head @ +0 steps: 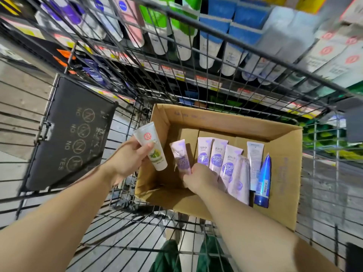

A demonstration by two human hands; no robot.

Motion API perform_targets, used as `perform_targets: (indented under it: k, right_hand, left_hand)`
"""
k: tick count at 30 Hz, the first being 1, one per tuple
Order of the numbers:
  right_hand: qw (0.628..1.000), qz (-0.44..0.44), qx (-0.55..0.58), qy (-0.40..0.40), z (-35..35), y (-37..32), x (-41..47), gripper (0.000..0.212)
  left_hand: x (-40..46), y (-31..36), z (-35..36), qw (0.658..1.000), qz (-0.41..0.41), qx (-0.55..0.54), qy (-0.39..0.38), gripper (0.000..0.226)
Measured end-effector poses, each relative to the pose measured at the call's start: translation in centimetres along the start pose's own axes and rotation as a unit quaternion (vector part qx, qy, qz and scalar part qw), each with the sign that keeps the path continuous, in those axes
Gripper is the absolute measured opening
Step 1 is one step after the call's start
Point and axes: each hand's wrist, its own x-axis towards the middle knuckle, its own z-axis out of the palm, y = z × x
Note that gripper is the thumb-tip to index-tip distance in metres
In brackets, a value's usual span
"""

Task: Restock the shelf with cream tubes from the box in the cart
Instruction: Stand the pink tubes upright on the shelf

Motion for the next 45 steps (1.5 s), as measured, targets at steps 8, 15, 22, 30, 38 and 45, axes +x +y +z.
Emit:
perform_targets:
  k: [8, 15, 22, 30, 38, 45]
  right_hand:
    - [0.994, 0.021, 0.11, -0.013, -3.7, 3.5, -2.3, 0.05]
    - [0.968, -0.032, 0.249, 0.026, -15.0, 4.8, -10.6, 0.024]
    - [0.942, -0.063, 0.296, 0.145, -26.8, 8.7, -20.8, 0.021]
    - [0.891, -0.102, 0.337, 0.285, -36.3, 21.8, -29.9, 0.044]
    - [0.859, -0.103, 0.357, 0.351, -42.7, 42.4, -41.0, 0.033]
    - [0.833, -0.125, 0.364, 0.398, -47.7, 52.2, -46.5, 0.028]
  left_hand:
    - [-2.8, 3.3, 0.9, 0.999, -0.025, -0.033, 0.004, 0.024]
    - [-9.3, 13.5, 2.2, 0.996, 0.028, -0.038, -0.075, 0.015]
    - [-17.4, 25.1, 8.5, 0.973, 0.165, 0.042, -0.158, 0.025]
    - [-25.9, 34.7, 22.0, 0.919, 0.317, 0.119, -0.203, 0.036]
    - [-34.9, 40.1, 42.7, 0.865, 0.419, 0.147, -0.233, 0.04]
    - [-39.9, 44.3, 52.4, 0.843, 0.447, 0.178, -0.241, 0.033]
